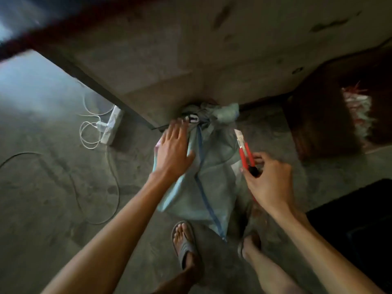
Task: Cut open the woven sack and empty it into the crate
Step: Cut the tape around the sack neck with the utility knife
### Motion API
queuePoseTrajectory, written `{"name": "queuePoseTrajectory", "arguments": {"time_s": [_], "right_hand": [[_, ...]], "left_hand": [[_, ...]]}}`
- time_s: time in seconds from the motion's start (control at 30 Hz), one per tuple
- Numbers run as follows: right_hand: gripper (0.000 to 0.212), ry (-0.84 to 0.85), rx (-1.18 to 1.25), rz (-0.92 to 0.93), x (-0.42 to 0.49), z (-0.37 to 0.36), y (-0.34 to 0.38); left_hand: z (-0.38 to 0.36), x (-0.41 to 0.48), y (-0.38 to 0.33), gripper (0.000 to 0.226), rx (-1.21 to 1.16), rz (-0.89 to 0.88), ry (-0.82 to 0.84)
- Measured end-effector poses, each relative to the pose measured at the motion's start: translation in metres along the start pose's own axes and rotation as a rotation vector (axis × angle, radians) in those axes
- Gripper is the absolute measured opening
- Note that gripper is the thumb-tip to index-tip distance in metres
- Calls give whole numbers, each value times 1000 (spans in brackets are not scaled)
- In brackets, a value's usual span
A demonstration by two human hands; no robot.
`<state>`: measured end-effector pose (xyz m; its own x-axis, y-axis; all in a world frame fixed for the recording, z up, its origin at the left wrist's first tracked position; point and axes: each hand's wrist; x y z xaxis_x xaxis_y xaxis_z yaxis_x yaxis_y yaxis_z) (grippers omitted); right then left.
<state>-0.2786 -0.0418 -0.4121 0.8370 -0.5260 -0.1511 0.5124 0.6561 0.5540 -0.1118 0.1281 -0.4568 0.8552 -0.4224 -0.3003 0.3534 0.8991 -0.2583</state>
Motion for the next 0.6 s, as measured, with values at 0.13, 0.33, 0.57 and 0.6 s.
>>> {"name": "queuePoseTrajectory", "arguments": {"time_s": [0.13, 0.33, 0.57, 0.6], "right_hand": [[30, -40, 8, 19, 11, -83, -72], [21, -47, -69, 165, 47, -132, -163], [22, -125, -91, 283, 101, -127, -213], [24, -132, -109, 275, 102, -122, -217]], "left_hand": [[-64, 74, 21, 108, -20, -158, -52], [-131, 144, 10, 84, -146, -363, -140], [-152, 167, -24, 39, -223, -396, -254], [-149, 164, -28, 35, -230, -402, -288]]}}
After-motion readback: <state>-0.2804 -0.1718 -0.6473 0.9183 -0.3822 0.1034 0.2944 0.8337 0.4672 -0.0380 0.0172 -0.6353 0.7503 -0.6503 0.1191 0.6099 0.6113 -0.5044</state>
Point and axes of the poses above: each hand's wrist, its own x-axis towards the middle knuckle, its own z-axis out of the back of the hand, y = z × x, and after that the axes turned 11 degrees about z, right-handed
